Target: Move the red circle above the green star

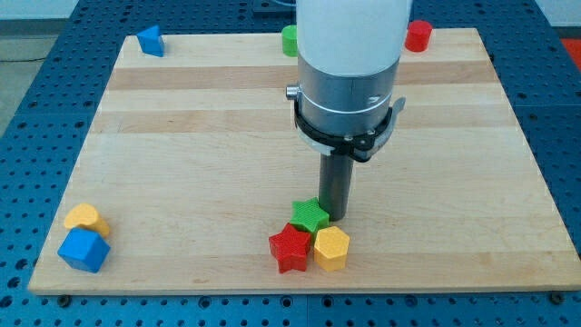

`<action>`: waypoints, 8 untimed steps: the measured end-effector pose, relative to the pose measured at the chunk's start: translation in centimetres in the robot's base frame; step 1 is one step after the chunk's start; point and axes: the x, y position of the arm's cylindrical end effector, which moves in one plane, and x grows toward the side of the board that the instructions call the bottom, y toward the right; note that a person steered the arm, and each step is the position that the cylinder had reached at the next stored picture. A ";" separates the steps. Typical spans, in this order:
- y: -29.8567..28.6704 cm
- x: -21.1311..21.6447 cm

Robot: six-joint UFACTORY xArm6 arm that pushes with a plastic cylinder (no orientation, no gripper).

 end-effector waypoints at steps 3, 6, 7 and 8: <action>29.3 -17.0; 28.3 -34.5; 27.6 -34.6; 22.3 -34.5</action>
